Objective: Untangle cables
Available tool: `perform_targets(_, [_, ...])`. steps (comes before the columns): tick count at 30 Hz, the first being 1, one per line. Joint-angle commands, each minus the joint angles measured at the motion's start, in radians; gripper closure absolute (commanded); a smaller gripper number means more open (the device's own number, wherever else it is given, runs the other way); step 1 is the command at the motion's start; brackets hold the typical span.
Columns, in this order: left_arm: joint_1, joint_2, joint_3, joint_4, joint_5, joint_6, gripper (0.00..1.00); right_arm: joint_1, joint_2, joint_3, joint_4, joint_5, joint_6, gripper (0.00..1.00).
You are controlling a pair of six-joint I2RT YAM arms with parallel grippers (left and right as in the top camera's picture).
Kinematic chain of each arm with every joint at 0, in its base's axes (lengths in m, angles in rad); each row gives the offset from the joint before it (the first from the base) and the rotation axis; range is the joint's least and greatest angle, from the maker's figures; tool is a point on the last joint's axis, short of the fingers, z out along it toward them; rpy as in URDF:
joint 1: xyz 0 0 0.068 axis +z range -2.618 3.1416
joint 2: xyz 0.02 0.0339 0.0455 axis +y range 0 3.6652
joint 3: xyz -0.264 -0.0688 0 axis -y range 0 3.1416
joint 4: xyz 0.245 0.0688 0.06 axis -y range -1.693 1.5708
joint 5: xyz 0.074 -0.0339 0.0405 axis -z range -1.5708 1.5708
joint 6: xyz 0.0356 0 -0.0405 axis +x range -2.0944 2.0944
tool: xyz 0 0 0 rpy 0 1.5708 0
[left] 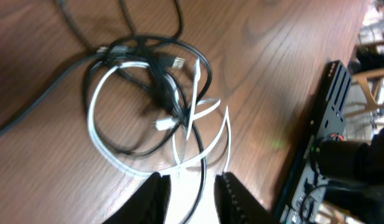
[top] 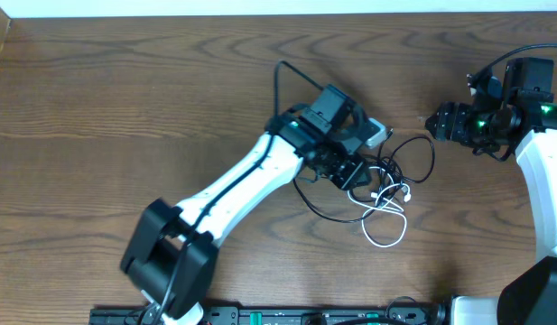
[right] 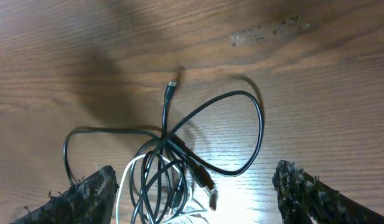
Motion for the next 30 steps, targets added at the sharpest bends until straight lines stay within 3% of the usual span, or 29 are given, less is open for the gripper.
perform_targets(1, [-0.018,0.046,0.01,0.059,0.039,-0.011,0.62,-0.005,-0.005,0.011,-0.003,-0.009,-0.014,0.23])
perform_targets(8, [-0.028,0.148,0.01,0.235,-0.117,-0.248,0.59,-0.005,-0.005,0.011,-0.01,-0.01,-0.014,0.23])
perform_targets(11, [-0.029,0.18,0.01,0.275,-0.12,-0.304,0.59,-0.005,-0.005,0.011,-0.01,-0.01,-0.014,0.23])
perform_targets(30, [-0.068,0.22,0.011,0.304,-0.119,-0.303,0.64,-0.005,-0.005,0.011,-0.011,-0.01,-0.014,0.22])
